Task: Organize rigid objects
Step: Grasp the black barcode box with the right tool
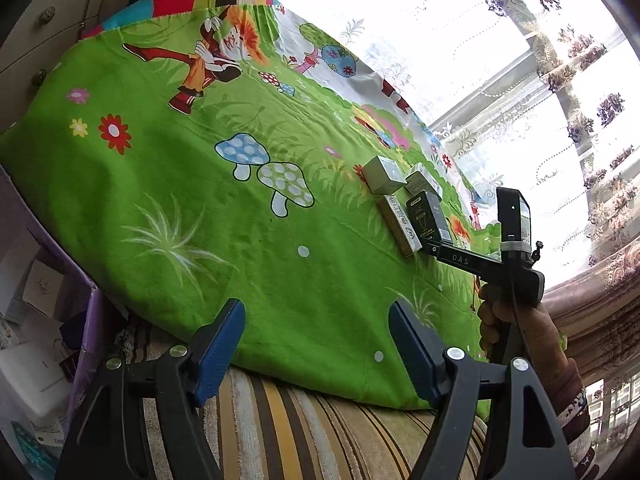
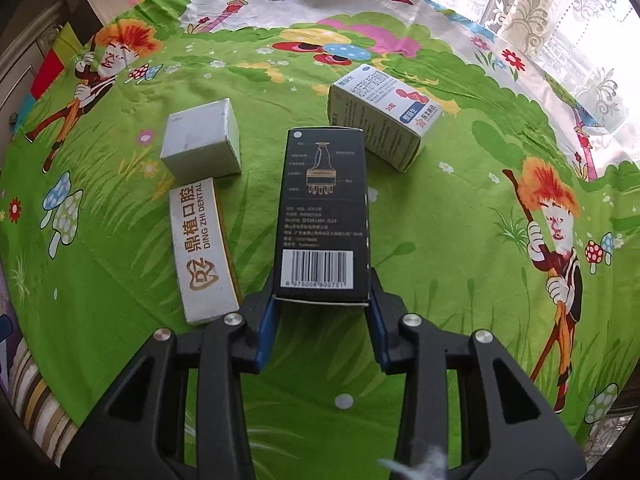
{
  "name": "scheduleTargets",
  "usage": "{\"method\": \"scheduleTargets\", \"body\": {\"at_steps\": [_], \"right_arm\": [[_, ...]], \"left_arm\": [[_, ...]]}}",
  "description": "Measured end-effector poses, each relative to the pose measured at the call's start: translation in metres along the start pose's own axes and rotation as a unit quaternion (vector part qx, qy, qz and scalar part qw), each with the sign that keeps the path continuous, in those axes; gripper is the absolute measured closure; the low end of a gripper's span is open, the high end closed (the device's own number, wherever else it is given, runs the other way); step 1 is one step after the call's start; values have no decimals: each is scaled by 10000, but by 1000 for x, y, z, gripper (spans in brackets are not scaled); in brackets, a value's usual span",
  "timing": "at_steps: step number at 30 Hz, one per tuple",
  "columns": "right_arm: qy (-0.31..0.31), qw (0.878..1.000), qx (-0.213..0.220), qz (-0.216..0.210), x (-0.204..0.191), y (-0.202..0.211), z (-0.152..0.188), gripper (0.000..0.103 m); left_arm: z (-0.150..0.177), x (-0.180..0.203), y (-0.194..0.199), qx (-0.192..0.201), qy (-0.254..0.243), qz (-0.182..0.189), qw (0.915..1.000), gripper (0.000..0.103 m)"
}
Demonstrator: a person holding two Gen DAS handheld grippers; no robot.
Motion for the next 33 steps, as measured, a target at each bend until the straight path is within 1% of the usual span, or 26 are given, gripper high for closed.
{"method": "scheduleTargets", "body": {"at_steps": [2,4,7,10,13,16,20,23,25,28,30,33], "right_arm": [[-47,10000,-55,52,-5,3,6,60],[-124,9999,-85,58,-9,7,12,60],[-203,9997,-128,65,-17,11,20,60],[-339,9993,-153,85,-22,16,26,60],[-440,9989,-101,131,-25,21,32,60],[-581,9982,12,167,-26,29,40,60],[-738,9966,283,216,-22,42,48,60],[-800,9955,453,241,-18,52,55,60],[-883,9944,537,226,-13,57,59,60],[-1092,9918,643,186,-4,67,68,60],[-1156,9905,699,265,0,75,74,60],[-1236,9888,761,337,5,86,86,60]], "left_arm": [[1,-7,4,35,169,38,9998,28],[3,-7,10,122,210,65,9997,28],[7,3,20,217,98,194,9995,28],[11,17,25,205,-102,367,9991,28],[11,22,27,212,-258,425,9985,28],[7,12,27,159,-129,470,9987,28],[-12,-10,29,307,205,233,9990,28],[-27,-11,26,231,85,15,9997,28],[-36,-2,22,132,-132,-93,9998,28],[-50,27,5,-89,-595,-172,9980,27],[-56,49,-14,-255,-799,-239,9962,27],[-60,83,-58,-618,-850,-212,9942,27]]}}
Point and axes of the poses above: each gripper's, at about its wrist camera, not at the fingertips, and y roughly against the way its jaws point, x to its right, z to its underside, the point moved 3 cm from there along -y, roughly the way its jaws point, and after that the axes turned 3 degrees about y, right-handed, at the moved point
